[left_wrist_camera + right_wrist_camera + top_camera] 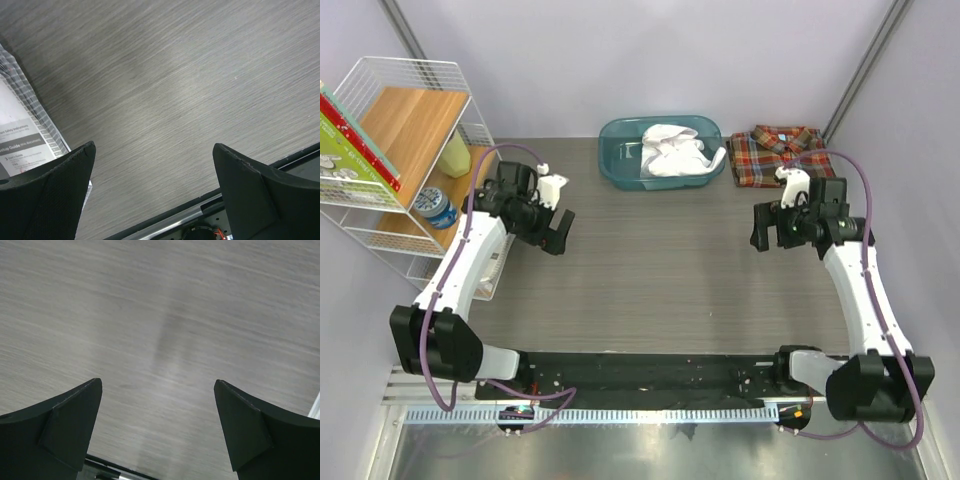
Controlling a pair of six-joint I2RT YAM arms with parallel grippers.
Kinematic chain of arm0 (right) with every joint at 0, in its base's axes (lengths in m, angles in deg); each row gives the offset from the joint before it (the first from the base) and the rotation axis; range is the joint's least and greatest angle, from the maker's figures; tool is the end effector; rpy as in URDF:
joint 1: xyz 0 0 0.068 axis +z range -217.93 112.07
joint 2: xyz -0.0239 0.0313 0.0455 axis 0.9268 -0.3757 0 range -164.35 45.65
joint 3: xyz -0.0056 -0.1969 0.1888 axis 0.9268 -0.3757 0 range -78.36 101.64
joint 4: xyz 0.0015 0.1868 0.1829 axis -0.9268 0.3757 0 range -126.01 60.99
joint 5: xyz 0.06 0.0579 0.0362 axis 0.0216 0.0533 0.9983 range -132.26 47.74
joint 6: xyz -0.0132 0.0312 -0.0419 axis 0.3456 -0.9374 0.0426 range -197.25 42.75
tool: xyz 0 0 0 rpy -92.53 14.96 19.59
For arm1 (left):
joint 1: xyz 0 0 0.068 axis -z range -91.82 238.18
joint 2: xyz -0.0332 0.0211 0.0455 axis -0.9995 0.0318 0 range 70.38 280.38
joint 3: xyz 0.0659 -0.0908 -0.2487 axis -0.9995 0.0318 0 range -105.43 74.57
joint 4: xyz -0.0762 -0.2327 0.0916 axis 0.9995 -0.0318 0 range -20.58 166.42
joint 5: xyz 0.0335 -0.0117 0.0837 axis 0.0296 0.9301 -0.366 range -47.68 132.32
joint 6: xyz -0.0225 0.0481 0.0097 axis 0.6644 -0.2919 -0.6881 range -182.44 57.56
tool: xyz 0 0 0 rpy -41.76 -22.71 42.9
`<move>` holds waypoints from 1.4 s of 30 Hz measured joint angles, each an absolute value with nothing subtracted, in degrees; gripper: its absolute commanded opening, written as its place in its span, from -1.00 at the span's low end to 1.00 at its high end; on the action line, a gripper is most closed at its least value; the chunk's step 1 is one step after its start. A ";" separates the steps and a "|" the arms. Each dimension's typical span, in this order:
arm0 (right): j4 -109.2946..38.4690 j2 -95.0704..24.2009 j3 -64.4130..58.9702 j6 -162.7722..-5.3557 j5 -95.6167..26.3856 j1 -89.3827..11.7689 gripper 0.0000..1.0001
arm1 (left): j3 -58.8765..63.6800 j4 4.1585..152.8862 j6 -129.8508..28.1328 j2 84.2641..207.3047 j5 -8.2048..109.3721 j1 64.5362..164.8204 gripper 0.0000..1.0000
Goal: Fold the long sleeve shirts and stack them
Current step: Grab the shirt from the pile
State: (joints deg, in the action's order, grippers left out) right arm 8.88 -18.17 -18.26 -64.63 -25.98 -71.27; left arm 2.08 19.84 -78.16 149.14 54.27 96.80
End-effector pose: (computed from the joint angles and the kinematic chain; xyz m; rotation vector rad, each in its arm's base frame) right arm 0.2237 -0.0030 0.3134 -0.3209 2.3635 0.2126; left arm 0.2642 -0.0475 0.3084 0.6236 2.5733 -0.2369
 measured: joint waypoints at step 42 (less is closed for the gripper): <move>-22.03 -99.10 47.35 -74.00 -48.89 -44.89 -0.98 | 0.22 24.30 -73.84 147.46 50.27 96.95 0.99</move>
State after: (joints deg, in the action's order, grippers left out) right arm -22.03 -99.10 47.35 -74.00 -48.89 -44.89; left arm 0.22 24.30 -73.84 147.46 50.27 96.95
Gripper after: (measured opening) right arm 0.202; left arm 0.996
